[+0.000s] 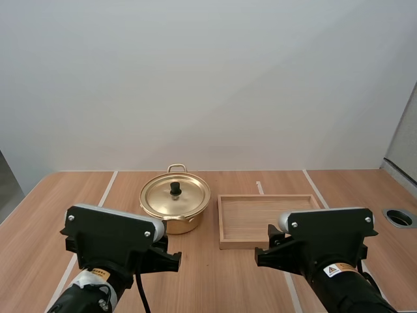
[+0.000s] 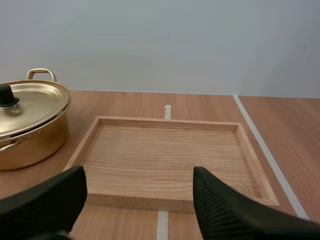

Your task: Open the pot, put the pineapple inside, and close it

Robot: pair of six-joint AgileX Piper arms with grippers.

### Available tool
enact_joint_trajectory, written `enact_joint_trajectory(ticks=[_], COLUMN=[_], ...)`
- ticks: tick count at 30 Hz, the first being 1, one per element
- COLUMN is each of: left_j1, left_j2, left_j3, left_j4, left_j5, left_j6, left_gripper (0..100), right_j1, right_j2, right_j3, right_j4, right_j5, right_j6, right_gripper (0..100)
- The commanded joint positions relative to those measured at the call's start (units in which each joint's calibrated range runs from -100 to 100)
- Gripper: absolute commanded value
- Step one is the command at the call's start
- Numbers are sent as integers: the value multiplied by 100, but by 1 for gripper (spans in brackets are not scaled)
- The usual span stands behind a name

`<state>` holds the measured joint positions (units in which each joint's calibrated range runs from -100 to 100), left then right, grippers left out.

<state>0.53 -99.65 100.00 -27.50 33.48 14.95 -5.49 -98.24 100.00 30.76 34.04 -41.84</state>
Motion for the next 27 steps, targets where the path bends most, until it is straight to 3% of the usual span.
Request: enact_joint_trajectory(ticks=[1,6,12,23,25,27], left_j1=[-36,-36,-38,-38,-38,-38], left_j2=[-35,-35,-35,-35,-35,-35], left_j3=[0,0,0,0,0,0], left_j4=[0,0,18,455,685,793], left_j5=[-13,-13,-13,-88,-111,-136], left_j6=[-55,-55,-55,-110,-110,-110], left_gripper=[100,100,100,100,100,100], right_j1=[43,312,665,732,732,732], right_j2=[24,128,169,169,169,169], right_j3=[0,0,0,0,0,0], right_j4=[-107,-718,-792,-841,-1019,-1650], right_j5=[-236,-699,-762,-984,-1089,-1237], right_j6=[56,20,166,176,427,1056], right_gripper=[100,100,100,100,100,100])
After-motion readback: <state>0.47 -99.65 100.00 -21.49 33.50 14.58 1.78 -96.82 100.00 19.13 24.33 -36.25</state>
